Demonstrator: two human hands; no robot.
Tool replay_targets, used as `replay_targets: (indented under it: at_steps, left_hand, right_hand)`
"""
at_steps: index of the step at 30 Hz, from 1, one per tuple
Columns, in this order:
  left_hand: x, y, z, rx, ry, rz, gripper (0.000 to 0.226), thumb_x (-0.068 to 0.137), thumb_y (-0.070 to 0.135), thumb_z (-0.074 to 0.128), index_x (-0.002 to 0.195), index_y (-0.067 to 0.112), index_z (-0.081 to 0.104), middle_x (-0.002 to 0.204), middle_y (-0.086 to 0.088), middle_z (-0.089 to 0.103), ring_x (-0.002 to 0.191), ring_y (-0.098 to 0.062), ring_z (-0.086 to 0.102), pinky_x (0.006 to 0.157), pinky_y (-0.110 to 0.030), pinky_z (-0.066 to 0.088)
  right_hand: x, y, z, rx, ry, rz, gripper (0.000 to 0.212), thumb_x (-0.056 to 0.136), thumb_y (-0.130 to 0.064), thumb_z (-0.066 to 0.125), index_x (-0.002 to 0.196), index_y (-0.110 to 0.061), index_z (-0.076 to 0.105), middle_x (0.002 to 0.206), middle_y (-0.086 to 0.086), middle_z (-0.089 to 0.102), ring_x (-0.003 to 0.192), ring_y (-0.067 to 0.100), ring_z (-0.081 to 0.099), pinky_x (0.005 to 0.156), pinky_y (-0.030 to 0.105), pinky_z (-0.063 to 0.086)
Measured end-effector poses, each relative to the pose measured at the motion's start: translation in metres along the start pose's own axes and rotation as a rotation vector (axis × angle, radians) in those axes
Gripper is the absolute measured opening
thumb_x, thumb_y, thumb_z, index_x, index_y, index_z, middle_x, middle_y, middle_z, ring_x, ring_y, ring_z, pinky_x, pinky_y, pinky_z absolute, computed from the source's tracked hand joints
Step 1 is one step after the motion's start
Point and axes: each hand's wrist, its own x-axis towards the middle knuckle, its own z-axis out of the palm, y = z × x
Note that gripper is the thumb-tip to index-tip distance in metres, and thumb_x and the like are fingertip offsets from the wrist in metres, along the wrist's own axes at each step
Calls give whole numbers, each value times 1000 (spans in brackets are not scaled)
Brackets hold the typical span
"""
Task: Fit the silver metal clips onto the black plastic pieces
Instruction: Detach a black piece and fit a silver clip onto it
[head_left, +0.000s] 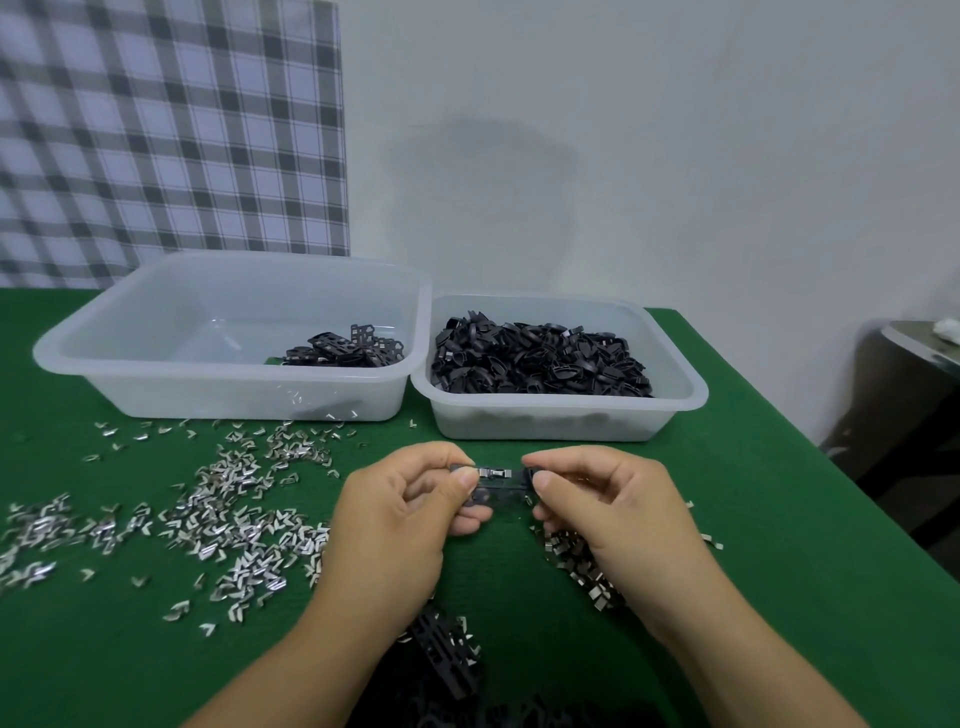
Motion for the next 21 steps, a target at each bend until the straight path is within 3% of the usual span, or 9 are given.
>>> replay_targets:
  at_steps: [9, 13, 21]
  left_hand:
    - [1, 16, -1, 20, -121, -208, 11, 88, 1, 61, 81, 10, 65, 64, -10, 68, 71, -16, 73, 59, -18, 56]
    - [2, 27, -11, 218, -191, -180, 11, 87, 1, 62, 78, 9, 64, 60, -1, 65, 64, -9, 70, 58, -20, 56]
    - [2, 30, -12, 218, -187, -182, 17, 86, 0, 62, 74, 11, 66, 60, -3, 65, 65, -13, 71, 56, -20, 55]
  right_hand:
    - [-1, -1, -2, -40, -47, 28, 16, 83, -2, 63, 82, -15, 71, 68, 3, 70, 58, 8, 62, 57, 15, 49]
    - [-2, -1, 0, -119, -77, 13, 17, 84, -5, 63, 81, -20, 70, 67, -3, 69, 60, 8, 62, 58, 15, 48]
    - [1, -2, 4, -208, -51, -51, 22, 84, -3, 62, 75, -22, 69, 57, -7, 62, 53, 3, 54, 54, 13, 45]
